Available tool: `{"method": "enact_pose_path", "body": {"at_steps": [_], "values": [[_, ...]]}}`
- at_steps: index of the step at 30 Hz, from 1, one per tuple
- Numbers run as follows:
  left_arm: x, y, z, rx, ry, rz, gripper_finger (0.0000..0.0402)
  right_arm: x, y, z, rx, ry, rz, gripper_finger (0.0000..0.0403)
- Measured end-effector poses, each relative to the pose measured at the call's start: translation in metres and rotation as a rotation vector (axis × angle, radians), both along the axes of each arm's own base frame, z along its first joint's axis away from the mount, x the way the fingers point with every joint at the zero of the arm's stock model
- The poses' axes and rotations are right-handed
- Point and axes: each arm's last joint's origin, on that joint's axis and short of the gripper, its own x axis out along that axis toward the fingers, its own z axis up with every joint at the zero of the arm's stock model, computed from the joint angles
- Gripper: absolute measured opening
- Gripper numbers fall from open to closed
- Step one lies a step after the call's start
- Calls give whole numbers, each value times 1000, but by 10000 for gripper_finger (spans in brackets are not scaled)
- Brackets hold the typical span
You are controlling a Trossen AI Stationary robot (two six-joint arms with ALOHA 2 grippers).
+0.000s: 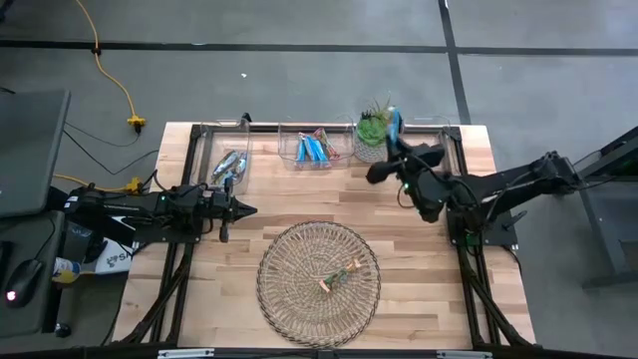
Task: Pick and place Granola Bars by type
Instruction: Put the yellow granola bar into the right transparent bin
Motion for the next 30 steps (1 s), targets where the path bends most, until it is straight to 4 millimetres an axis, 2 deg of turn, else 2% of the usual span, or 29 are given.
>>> {"method": "enact_pose_path", "body": {"at_steps": [11,21,24,27,30], "values": [[0,0,0,0,0,0,1,-9,-36,0,-5,-4,-260,47],[0,0,0,0,-1,0,1,-34,-68,0,15,51,-324,48],[0,0,0,0,0,0,1,-47,-83,-11,114,20,-288,48],[0,0,0,0,-1,0,1,-62,-102,-32,348,24,-254,48],[0,0,0,0,0,0,1,-70,-116,-55,541,113,-258,48]]}}
